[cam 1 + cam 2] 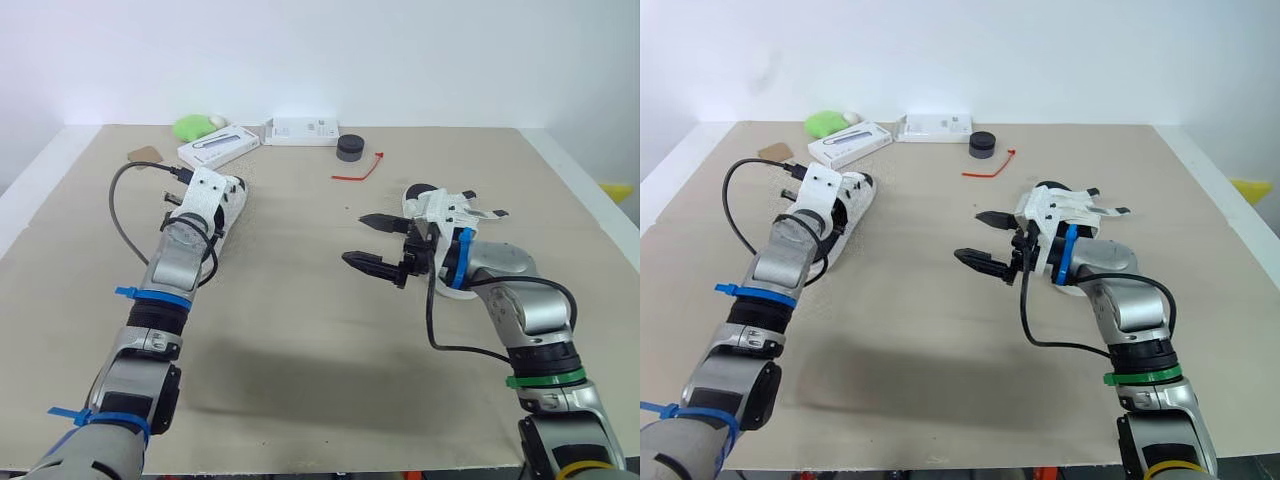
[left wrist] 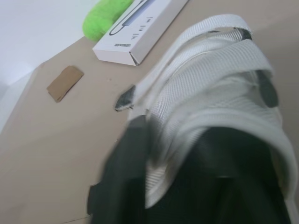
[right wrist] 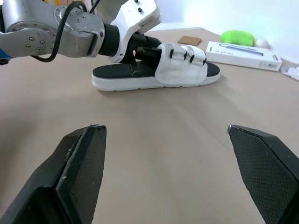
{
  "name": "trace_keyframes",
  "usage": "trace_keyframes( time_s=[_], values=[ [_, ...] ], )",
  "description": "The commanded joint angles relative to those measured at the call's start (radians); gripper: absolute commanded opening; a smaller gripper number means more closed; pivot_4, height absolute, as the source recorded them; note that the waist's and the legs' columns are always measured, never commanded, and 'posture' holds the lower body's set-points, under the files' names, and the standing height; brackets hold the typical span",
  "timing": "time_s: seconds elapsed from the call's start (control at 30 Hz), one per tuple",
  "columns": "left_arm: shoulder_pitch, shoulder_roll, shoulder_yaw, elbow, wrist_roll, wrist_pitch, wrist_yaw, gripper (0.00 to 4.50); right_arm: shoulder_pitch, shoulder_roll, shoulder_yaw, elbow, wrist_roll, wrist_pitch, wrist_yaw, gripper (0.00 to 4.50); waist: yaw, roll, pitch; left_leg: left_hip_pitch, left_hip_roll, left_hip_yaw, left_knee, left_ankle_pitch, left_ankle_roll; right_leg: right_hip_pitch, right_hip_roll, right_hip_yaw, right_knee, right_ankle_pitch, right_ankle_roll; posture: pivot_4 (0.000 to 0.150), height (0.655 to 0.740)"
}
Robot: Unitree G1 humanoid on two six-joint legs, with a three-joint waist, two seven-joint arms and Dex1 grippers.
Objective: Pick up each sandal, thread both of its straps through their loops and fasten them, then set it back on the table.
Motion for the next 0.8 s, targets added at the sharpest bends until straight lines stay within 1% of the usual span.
trace_keyframes(
  time_s=[0.03,0.07,0.13,0.3,0.4,0.5,0.57,0.63,0.73,0.8],
  values=[
    [0.009,0.011,0.014,-0.099,-0.014,0.014,-0.024,2.81,-0.023,-0.006,-0.03,-0.008,0.012,-0.004,-0.005,4.5,0.0,0.0,0.0,0.0,0.0,0.0,0.0,0.0,0.0,0.0,0.0,0.0,0.0,0.0,0.0,0.15,0.74],
    [0.015,0.012,0.013,-0.117,-0.015,0.02,-0.032,3.46,-0.024,-0.008,-0.028,-0.008,0.008,-0.006,-0.003,4.5,0.0,0.0,0.0,0.0,0.0,0.0,0.0,0.0,0.0,0.0,0.0,0.0,0.0,0.0,0.0,0.15,0.74],
    [0.046,0.017,0.02,-0.199,-0.033,0.043,-0.064,4.45,-0.023,-0.009,-0.03,-0.01,0.011,0.0,-0.003,4.5,0.0,0.0,0.0,-0.001,0.0,0.0,0.0,0.0,0.0,0.0,0.0,0.0,0.0,0.0,0.0,0.15,0.74],
    [0.23,0.071,0.063,-0.562,-0.14,0.119,-0.229,4.45,0.011,-0.043,-0.032,-0.026,-0.011,-0.035,0.015,4.5,0.0,0.0,0.0,-0.002,0.001,0.0,0.0,-0.001,-0.001,-0.001,-0.002,0.0,0.0,0.0,0.0,0.15,0.74],
    [0.332,0.124,0.122,-0.696,-0.204,0.141,-0.301,4.45,0.042,-0.068,-0.05,-0.035,-0.005,-0.049,0.024,4.5,0.001,0.0,0.0,-0.003,0.001,-0.001,0.0,-0.001,-0.001,-0.003,-0.002,0.0,-0.001,0.0,0.0,0.15,0.74],
    [0.433,0.136,0.254,-0.822,-0.381,0.157,-0.408,4.45,0.093,-0.105,-0.073,-0.05,0.005,-0.078,0.056,4.5,0.002,0.0,0.0,-0.004,0.001,0.0,0.0,-0.001,-0.001,-0.004,-0.002,0.0,0.0,0.0,0.0,0.15,0.74],
    [0.499,0.167,0.295,-0.87,-0.451,0.131,-0.488,4.45,0.131,-0.126,-0.09,-0.065,0.02,-0.103,0.092,4.5,0.002,0.0,0.0,-0.005,0.002,0.0,0.0,-0.001,-0.002,-0.005,-0.001,0.0,0.0,0.0,0.0,0.15,0.74],
    [0.564,0.193,0.334,-0.896,-0.514,0.149,-0.539,4.45,0.178,-0.156,-0.103,-0.076,0.021,-0.152,0.142,4.5,0.003,0.0,0.0,-0.005,0.001,0.0,0.0,-0.001,-0.001,-0.005,0.002,0.0,0.0,0.0,0.0,0.15,0.74],
    [0.683,0.26,0.333,-0.912,-0.533,0.066,-0.647,4.45,0.259,-0.193,-0.142,-0.084,0.042,-0.189,0.203,4.5,0.002,0.0,0.0,-0.005,0.001,0.001,0.0,0.0,-0.001,-0.005,0.003,0.001,0.0,-0.001,0.001,0.15,0.74],
    [0.736,0.287,0.337,-0.909,-0.556,0.013,-0.706,4.45,0.298,-0.209,-0.161,-0.091,0.062,-0.192,0.226,4.5,0.002,0.0,0.0,-0.005,0.001,0.001,0.0,0.0,-0.001,-0.005,0.003,0.001,0.0,-0.002,0.0,0.15,0.74]
  ],
)
